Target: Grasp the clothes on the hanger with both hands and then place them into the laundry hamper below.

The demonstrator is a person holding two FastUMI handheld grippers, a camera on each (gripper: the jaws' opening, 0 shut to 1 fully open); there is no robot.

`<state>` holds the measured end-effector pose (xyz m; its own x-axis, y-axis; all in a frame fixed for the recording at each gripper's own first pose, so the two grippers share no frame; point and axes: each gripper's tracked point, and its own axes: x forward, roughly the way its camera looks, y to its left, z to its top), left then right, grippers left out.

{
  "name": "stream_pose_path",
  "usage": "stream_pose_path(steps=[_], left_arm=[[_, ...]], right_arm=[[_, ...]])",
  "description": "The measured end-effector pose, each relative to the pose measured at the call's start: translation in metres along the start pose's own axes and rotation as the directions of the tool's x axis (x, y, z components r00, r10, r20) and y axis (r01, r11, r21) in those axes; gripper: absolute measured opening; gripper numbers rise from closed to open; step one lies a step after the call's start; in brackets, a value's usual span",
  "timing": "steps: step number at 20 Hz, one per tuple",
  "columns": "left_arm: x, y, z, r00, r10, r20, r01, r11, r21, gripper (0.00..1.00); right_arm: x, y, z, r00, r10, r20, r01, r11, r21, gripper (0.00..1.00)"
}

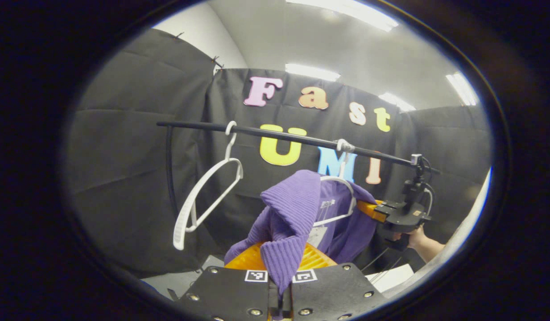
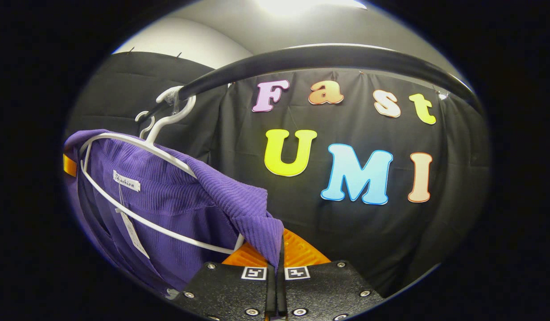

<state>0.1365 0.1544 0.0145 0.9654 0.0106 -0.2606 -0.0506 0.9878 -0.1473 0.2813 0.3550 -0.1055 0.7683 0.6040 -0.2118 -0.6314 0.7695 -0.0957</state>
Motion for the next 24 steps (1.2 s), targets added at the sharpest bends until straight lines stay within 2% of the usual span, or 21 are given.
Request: stream_pose_path(steps=[2,3,4,7,9,10,11,12,13,15,16,17,24], left_arm=[[-0.007,-0.004,0.009,0.998,-0.068,-0.015,0.069,0.997,0.03,0.0],[-0.005,0.002,0.015,0.998,-0.062,-0.019,0.063,0.997,0.038,0.0],[-0.003,0.009,0.019,0.999,-0.038,-0.018,0.038,0.999,0.035,0.04],[-0.007,0.029,0.025,0.999,0.039,-0.017,-0.039,0.999,0.026,0.02],[-0.006,0.045,0.038,0.995,0.103,0.006,-0.103,0.992,0.073,0.0],[-0.004,0.052,0.045,0.992,0.124,0.015,-0.125,0.987,0.097,0.04],[-0.001,0.057,0.05,0.99,0.136,0.034,-0.139,0.983,0.116,0.0],[0.005,0.063,0.053,0.989,0.14,0.05,-0.145,0.982,0.123,0.0],[0.01,0.067,0.051,0.989,0.143,0.049,-0.148,0.982,0.12,0.11],[0.018,0.078,0.047,0.988,0.14,0.065,-0.147,0.981,0.124,0.04],[0.021,0.083,0.043,0.988,0.137,0.067,-0.144,0.982,0.12,0.12],[0.024,0.088,0.041,0.989,0.133,0.069,-0.14,0.984,0.11,0.0],[0.048,0.112,0.022,0.988,0.074,0.135,-0.084,0.994,0.073,0.0]], right_arm=[[-0.001,-0.001,0.001,1.0,0.0,0.001,0.0,1.0,0.015,0.0],[-0.001,0.0,0.001,1.0,0.004,0.002,-0.004,1.0,0.025,0.0],[0.0,0.003,0.001,1.0,0.01,0.001,-0.01,0.999,0.031,0.01],[-0.003,0.006,0.003,1.0,0.008,0.002,-0.008,1.0,0.018,0.0],[-0.005,0.007,0.002,1.0,0.004,0.0,-0.004,1.0,0.017,0.01],[-0.006,0.005,0.002,1.0,0.001,-0.001,-0.001,1.0,0.024,0.01],[-0.007,0.004,0.003,1.0,-0.001,-0.001,0.001,0.999,0.038,0.01],[-0.008,0.005,0.002,1.0,-0.003,-0.003,0.003,0.999,0.052,0.01],[-0.008,0.006,0.002,1.0,-0.004,-0.005,0.004,0.998,0.062,0.0],[-0.009,0.004,0.002,1.0,-0.018,-0.013,0.019,0.998,0.066,0.01],[-0.011,0.004,0.003,1.0,-0.021,-0.012,0.022,0.997,0.072,0.01],[-0.012,0.004,0.005,1.0,-0.025,-0.01,0.026,0.996,0.082,0.01],[-0.02,0.0,0.01,0.997,-0.074,-0.011,0.075,0.992,0.106,0.01]])
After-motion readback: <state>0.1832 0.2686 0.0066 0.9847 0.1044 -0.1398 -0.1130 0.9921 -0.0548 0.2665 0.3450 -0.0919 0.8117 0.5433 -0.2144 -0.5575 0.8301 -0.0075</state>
